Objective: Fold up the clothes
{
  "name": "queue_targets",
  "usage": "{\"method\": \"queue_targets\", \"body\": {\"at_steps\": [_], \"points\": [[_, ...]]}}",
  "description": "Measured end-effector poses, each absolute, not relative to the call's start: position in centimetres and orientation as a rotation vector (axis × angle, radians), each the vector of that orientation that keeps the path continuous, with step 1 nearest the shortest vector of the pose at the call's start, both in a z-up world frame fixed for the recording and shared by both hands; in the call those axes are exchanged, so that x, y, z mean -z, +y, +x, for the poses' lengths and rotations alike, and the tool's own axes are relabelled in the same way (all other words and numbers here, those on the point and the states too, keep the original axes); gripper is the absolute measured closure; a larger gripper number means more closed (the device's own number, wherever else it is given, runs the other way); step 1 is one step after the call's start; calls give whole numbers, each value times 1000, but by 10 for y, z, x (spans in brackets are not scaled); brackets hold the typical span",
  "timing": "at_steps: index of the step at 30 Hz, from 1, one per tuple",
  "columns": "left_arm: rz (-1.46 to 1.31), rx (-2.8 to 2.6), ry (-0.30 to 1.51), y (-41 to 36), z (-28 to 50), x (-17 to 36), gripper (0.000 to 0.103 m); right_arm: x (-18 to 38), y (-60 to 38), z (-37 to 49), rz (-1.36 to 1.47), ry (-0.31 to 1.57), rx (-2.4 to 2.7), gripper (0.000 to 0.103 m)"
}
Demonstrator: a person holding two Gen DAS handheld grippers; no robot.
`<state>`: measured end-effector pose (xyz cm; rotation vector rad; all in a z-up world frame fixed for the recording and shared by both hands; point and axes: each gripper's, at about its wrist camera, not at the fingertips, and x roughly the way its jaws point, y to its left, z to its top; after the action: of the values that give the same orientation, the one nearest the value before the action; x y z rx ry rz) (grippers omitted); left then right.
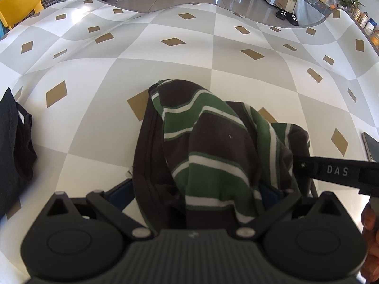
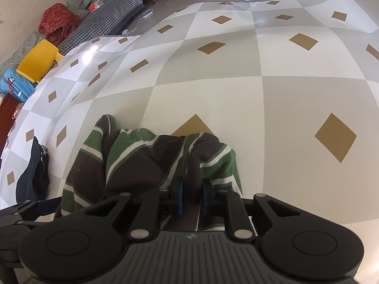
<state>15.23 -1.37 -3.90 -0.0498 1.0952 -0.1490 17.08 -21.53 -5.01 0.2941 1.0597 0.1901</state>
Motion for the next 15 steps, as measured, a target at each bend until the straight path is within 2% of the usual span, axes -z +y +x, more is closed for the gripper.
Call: {"method": "queue_targets", "body": {"at_steps": [3,15], "points": [[-58,148,1090,-13,154,35,0,48,-215,170,293,1047,-193,98],[-118,112,970,4,159,4,0,-11,-241,164,417,823,-226,98]]}}
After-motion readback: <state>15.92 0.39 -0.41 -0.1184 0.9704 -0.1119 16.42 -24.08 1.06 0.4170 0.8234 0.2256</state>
